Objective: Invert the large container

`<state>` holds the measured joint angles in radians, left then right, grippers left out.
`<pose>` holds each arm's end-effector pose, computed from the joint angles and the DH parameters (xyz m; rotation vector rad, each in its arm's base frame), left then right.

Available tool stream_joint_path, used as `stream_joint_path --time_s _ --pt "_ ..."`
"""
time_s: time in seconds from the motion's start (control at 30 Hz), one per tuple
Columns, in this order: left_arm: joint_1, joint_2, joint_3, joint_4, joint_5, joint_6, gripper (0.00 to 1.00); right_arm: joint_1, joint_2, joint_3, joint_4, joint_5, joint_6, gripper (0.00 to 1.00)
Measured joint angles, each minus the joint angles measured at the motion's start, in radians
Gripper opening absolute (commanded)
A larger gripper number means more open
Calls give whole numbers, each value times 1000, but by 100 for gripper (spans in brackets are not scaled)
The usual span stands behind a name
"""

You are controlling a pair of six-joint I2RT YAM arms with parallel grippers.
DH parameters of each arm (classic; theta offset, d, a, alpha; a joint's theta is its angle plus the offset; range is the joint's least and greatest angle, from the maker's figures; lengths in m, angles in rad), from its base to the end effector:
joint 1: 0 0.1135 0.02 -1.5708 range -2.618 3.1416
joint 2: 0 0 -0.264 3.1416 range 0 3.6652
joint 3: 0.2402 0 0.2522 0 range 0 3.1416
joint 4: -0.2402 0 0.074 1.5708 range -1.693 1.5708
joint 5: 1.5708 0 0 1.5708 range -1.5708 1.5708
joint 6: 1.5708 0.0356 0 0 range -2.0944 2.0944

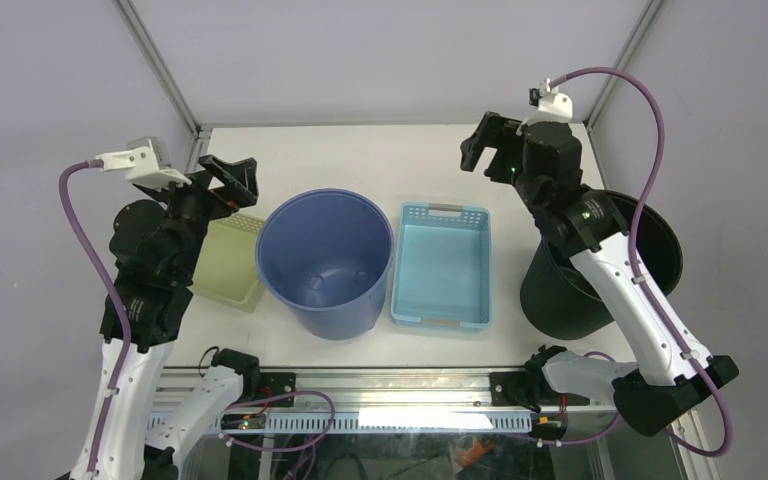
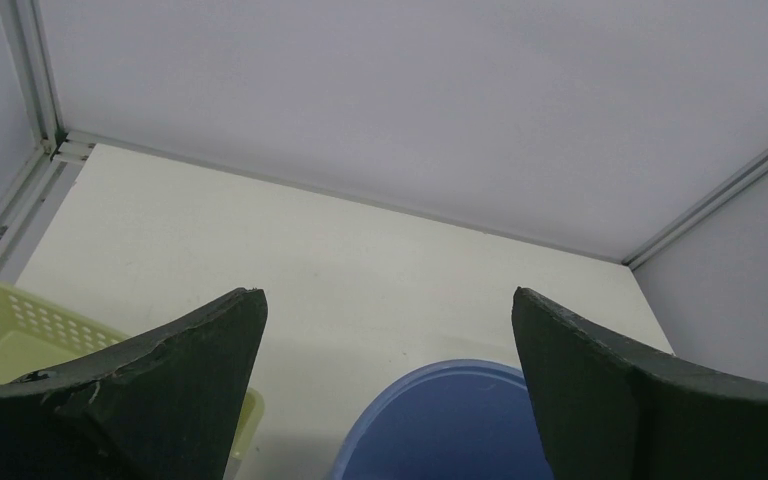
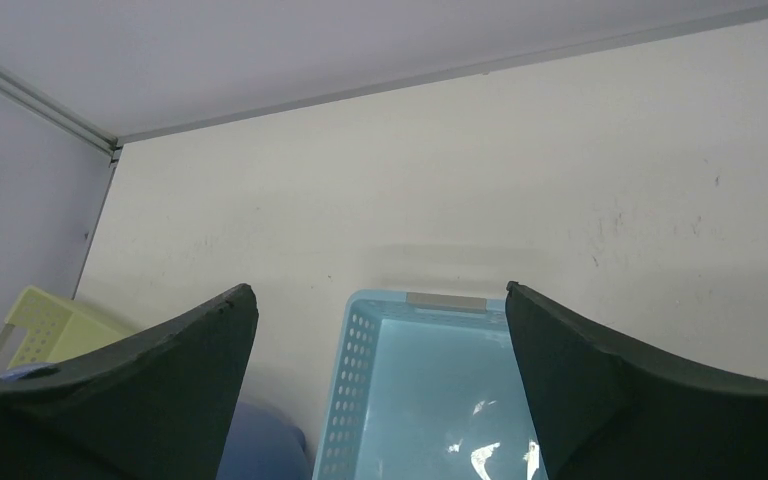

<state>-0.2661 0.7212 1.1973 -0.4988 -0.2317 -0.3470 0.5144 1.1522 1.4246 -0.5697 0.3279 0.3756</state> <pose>0.1185 -0.0238 0.4509 -0.2451 1.5817 -0.2927 0.2106 0.1059 0.4468 0.0975 1.8608 0.3126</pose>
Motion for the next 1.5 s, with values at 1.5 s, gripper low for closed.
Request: stream_joint_path --time_s 1.5 --pt "-854 676 671 -530 -274 -19 97 0 3 -18 -53 133 92 100"
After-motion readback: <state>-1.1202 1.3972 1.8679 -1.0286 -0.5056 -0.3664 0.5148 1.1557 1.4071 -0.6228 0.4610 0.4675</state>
